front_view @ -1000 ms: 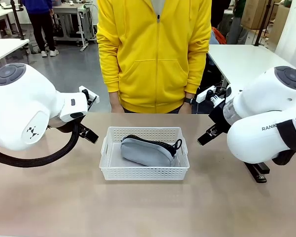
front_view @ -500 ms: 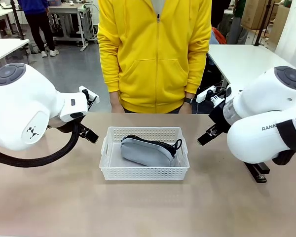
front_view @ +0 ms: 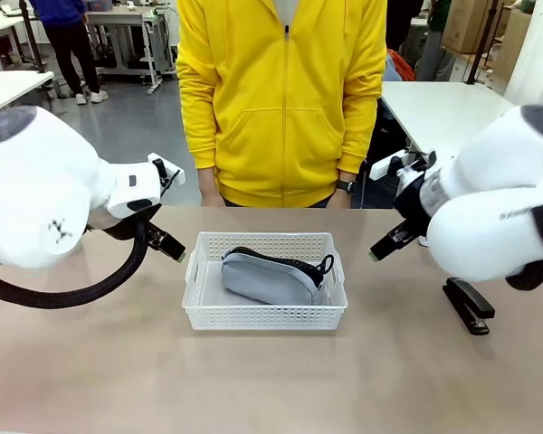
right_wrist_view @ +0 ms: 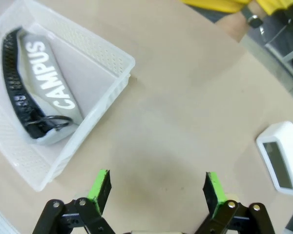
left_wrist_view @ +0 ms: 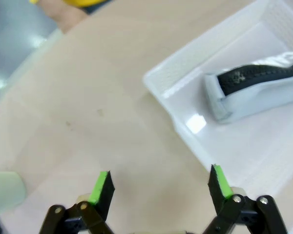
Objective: Efficiently arrange items inside the basket to fit them all.
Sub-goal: Pick up the Digital clock and place it inside the Organizing basket.
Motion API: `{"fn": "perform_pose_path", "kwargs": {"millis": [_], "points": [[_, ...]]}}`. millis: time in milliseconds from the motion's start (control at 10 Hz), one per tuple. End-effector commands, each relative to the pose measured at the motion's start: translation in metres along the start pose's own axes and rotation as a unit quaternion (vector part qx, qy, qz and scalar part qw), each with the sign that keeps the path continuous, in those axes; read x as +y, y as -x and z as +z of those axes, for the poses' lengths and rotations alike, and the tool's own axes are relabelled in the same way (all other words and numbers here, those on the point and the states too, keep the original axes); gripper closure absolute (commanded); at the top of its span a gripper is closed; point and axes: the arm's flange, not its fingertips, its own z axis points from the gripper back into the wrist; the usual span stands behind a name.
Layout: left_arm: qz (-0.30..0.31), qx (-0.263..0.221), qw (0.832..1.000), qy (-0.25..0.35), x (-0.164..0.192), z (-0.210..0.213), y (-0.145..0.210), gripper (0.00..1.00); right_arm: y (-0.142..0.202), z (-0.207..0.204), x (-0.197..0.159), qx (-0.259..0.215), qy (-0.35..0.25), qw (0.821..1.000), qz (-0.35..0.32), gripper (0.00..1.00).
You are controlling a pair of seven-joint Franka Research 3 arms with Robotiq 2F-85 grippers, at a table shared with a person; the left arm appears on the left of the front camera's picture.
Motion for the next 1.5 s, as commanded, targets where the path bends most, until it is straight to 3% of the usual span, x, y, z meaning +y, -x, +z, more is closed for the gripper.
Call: {"fn": "perform_pose_path", "kwargs": {"millis": [0,100,200,300,400,600,800,1000,1100,1200,1300,1400], "points": [[0.037,0.021,0.994,0.101,0.035,0.074,0.031,0.00,0.019,0.076,-0.030,0.018,-0.137,0.989,-0.049,0.00],[0.071,0.001,0.985,0.160,0.047,0.108,0.044,0.00,0.027,0.109,-0.044,0.037,-0.166,0.975,-0.145,0.00],[0.097,-0.008,0.976,0.195,0.059,0.130,0.055,0.00,0.041,0.133,-0.057,0.010,-0.214,0.962,-0.168,0.00],[0.125,-0.035,0.955,0.266,0.083,0.153,0.071,0.00,0.067,0.163,-0.078,-0.033,-0.267,0.952,-0.147,0.00],[0.176,-0.073,0.923,0.334,0.116,0.175,0.092,0.00,0.097,0.187,-0.103,-0.066,-0.312,0.933,-0.169,0.00],[0.282,-0.166,0.863,0.385,0.178,0.204,0.150,0.00,0.175,0.221,-0.159,-0.170,-0.347,0.883,-0.267,0.00],[0.339,-0.229,0.820,0.400,0.205,0.201,0.189,0.00,0.245,0.222,-0.203,-0.234,-0.362,0.827,-0.362,0.00],[0.383,-0.260,0.776,0.429,0.216,0.180,0.219,0.00,0.298,0.207,-0.225,-0.279,-0.359,0.786,-0.419,0.00],[0.394,-0.263,0.766,0.434,0.216,0.175,0.221,0.00,0.310,0.199,-0.229,-0.291,-0.349,0.778,-0.434,0.00],[0.395,-0.263,0.768,0.432,0.212,0.173,0.218,0.00,0.317,0.195,-0.228,-0.290,-0.340,0.775,-0.447,0.00],[0.391,-0.252,0.785,0.408,0.204,0.174,0.212,0.00,0.319,0.193,-0.229,-0.297,-0.298,0.765,-0.487,0.00],[0.395,-0.245,0.803,0.373,0.195,0.177,0.205,0.00,0.315,0.192,-0.224,-0.300,-0.251,0.773,-0.499,0.00]]}}
